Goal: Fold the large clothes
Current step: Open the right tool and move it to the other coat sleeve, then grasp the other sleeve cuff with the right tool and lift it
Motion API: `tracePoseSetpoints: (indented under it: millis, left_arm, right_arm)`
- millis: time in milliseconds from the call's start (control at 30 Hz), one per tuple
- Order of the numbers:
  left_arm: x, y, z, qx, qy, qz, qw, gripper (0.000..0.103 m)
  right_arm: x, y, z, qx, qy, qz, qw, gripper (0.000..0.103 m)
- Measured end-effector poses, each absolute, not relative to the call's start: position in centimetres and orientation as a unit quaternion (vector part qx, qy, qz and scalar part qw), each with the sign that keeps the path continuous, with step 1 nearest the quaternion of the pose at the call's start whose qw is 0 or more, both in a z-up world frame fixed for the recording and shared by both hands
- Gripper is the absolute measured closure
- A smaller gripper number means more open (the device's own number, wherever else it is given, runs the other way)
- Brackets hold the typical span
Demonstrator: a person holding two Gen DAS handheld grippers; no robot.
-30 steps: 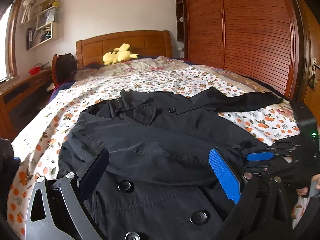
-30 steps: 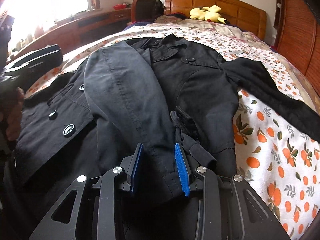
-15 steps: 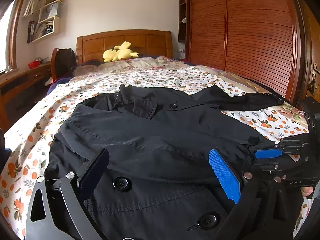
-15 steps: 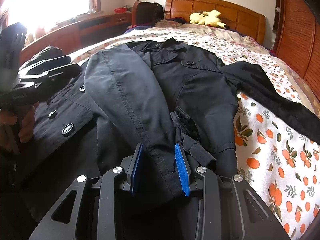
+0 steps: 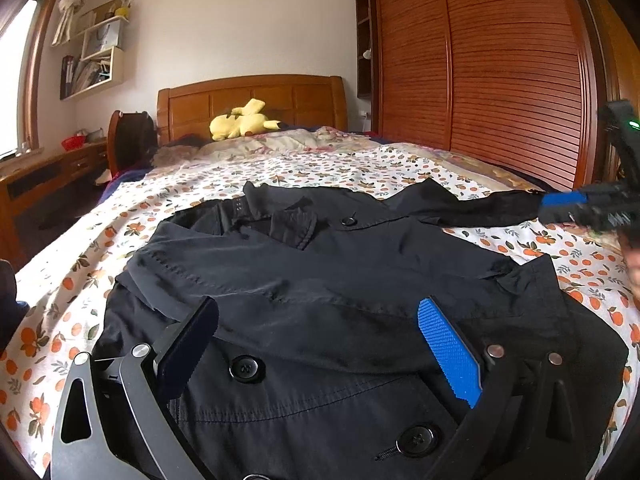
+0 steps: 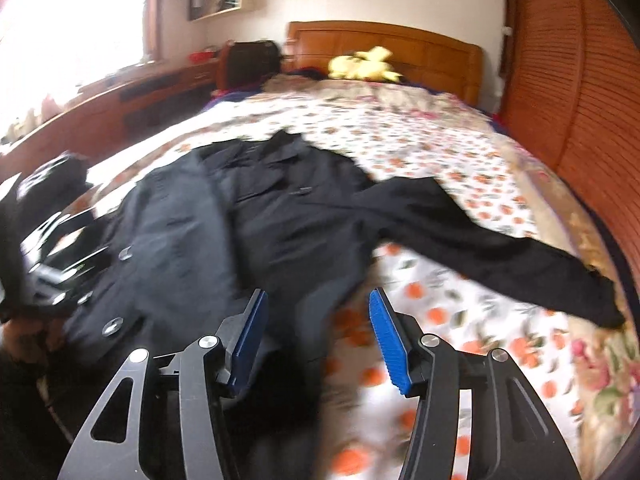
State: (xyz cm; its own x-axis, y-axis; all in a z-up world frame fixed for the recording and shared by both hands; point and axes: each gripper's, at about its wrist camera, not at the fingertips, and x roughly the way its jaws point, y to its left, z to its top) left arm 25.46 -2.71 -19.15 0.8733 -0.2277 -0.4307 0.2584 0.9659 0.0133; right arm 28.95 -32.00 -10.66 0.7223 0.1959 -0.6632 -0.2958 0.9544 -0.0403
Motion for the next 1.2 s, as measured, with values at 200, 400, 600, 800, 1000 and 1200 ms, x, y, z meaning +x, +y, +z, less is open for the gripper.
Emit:
tracePoseSetpoints:
  millis: [200,400,600,800,1000,1200]
  left_arm:
    - [25.2,-2.7,-19.0,0.034,0.212,-0.126,0.969,0.002]
    - [25.2,-2.7,-19.0,0.033,0.212,-0.128,0.968,0.002]
    - [25.1,-2.9,-18.9,0.033,0.212,-0.129,0.968,0.002]
    - [25.1,-3.0,-18.9,0.033,0.212,-0.13,0.968,0.002]
    - [25.1,-3.0,-18.9,0.033,0.213,-0.13,0.968,0.002]
    - [25.1,-3.0,-19.0,0.032,0.214,-0.132,0.967,0.002]
  right_arm:
    - [33.6,-37.0,-12.0,-0.045,0.375,0.054,0.924,0.052]
    - [37.3,-42.0,-14.0,-0.017,0.399,-0.011,0.917,0.052]
    - [39.2,-46.3,-15.8,0.013,0.423,-0.064,0.904,0.047]
    - [40.4,-51.0,-17.1,0.064,0.438,-0.103,0.891,0.047]
    - [41.6,-55.0,-17.8,0.131,0.444,-0.137,0.876,0.047]
    - [42.4,-56.3,-18.3,0.181,0.444,-0.152,0.864,0.047]
